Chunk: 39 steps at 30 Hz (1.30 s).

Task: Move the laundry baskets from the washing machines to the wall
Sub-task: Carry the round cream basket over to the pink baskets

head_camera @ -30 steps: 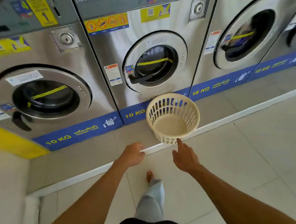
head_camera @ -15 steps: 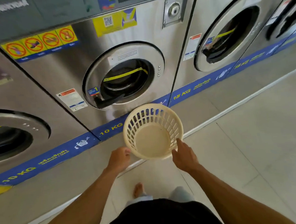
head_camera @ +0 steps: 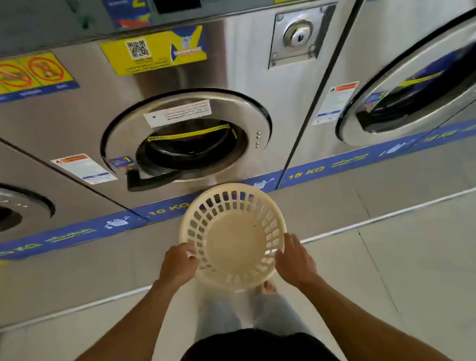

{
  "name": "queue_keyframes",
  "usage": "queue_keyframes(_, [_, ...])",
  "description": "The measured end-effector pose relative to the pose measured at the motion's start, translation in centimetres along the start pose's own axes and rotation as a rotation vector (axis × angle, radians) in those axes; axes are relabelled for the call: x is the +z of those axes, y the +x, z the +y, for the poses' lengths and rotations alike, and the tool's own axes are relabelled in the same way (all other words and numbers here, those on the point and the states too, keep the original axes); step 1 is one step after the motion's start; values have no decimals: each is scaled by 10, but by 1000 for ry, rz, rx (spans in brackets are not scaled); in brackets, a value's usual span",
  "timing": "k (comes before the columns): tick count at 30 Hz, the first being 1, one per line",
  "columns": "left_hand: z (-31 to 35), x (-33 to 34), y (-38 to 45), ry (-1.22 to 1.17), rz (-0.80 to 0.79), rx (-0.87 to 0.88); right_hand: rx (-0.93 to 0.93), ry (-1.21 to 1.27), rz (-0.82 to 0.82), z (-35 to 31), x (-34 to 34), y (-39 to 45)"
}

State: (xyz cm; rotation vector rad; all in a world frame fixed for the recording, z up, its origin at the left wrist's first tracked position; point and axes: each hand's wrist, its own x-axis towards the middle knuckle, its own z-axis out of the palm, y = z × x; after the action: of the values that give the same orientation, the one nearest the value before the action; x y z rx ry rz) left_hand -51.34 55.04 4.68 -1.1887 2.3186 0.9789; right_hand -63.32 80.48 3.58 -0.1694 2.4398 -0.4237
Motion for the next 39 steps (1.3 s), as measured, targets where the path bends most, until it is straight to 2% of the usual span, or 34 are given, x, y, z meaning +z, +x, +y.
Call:
queue_keyframes(5, [3, 17, 13, 15, 48, -139, -4, -103, 20, 11, -13, 43])
queue_keyframes(8, [-1, 29, 38, 15, 73, -185, -67, -157, 31, 15, -5, 75])
queue_keyframes(13, [-25, 69, 94, -1, 194, -143, -79, -227, -40, 29, 39, 142])
queue_keyframes(19, [-79, 124, 146, 17, 148, -296, -37, -109, -50, 43, 93, 215])
queue_keyframes(22, [-94, 141, 162, -123, 158, -236, -73, -32, 59, 47, 113, 234])
queue_keyframes(24, [-100, 144, 168, -148, 183, -215, -110, -38, 108, 52, 119, 237])
queue_keyframes(30, [-100, 115, 151, -32, 106, -263, -91, -108, 42, 49, 93, 221])
queue_keyframes(34, [-81, 81, 102, -50, 111, -427, -104, -103, 8, 29, 60, 179])
queue_keyframes(39, [-65, 41, 32, -28, 167, -462, -212, -139, 24, -3, 11, 128])
